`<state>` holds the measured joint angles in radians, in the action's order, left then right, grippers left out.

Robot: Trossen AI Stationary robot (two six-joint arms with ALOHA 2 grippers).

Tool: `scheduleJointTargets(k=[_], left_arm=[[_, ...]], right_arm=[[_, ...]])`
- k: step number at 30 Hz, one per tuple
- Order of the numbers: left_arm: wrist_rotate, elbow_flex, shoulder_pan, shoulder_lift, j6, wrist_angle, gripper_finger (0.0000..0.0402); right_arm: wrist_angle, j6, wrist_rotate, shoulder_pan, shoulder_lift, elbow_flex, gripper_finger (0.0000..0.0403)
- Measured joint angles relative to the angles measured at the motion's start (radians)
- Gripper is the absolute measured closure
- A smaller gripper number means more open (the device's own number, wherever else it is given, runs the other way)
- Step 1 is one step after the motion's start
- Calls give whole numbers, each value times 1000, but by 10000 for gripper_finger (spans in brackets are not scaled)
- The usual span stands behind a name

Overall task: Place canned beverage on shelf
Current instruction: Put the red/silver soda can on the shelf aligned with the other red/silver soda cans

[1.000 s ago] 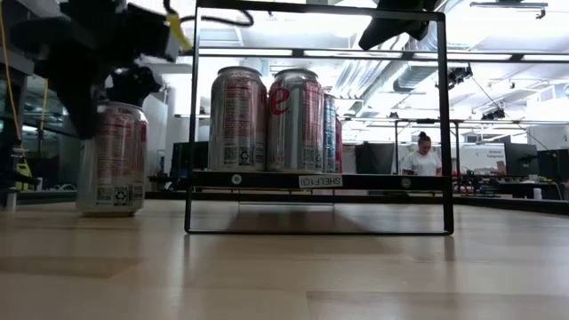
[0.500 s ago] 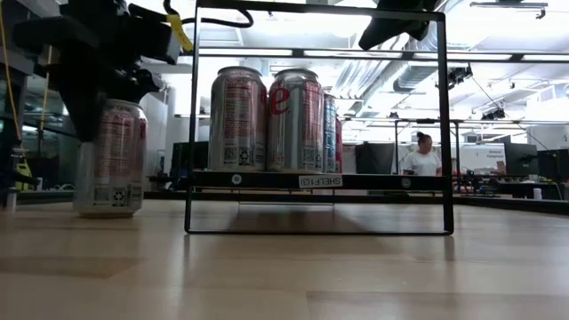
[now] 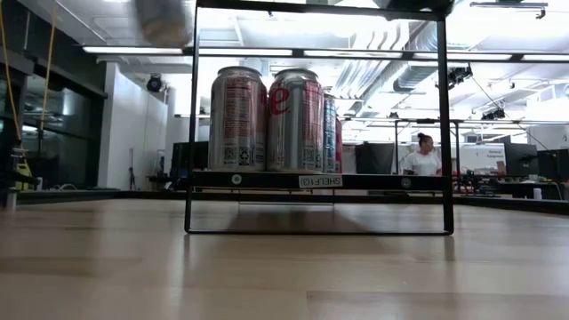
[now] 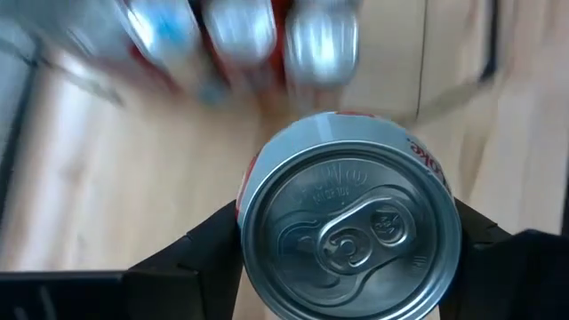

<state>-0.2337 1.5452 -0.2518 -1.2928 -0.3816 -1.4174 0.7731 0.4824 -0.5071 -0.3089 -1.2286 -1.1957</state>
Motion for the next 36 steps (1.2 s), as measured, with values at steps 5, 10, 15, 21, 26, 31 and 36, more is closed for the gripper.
scheduleJointTargets(k=[5, 10, 15, 21, 26, 31, 36], left_arm=[[-107, 287, 35, -125, 71, 0, 193], [-152, 515, 85, -331, 222, 10, 193], [-157, 651, 126, -500, 346, 80, 193], [-106, 686, 154, -581, 384, 237, 193], [-92, 687, 160, -598, 370, 293, 193], [-113, 687, 163, -596, 331, 317, 193], [-137, 687, 163, -595, 321, 315, 193]], right_arm=[[93, 71, -94, -14, 57, 0, 403], [129, 143, -151, -14, 92, 0, 403], [128, 169, -199, -14, 92, 0, 403], [128, 168, -233, -13, 92, 0, 403], [129, 168, -250, -13, 92, 0, 403], [129, 174, -252, -12, 92, 0, 403], [129, 192, -252, -12, 92, 0, 403]])
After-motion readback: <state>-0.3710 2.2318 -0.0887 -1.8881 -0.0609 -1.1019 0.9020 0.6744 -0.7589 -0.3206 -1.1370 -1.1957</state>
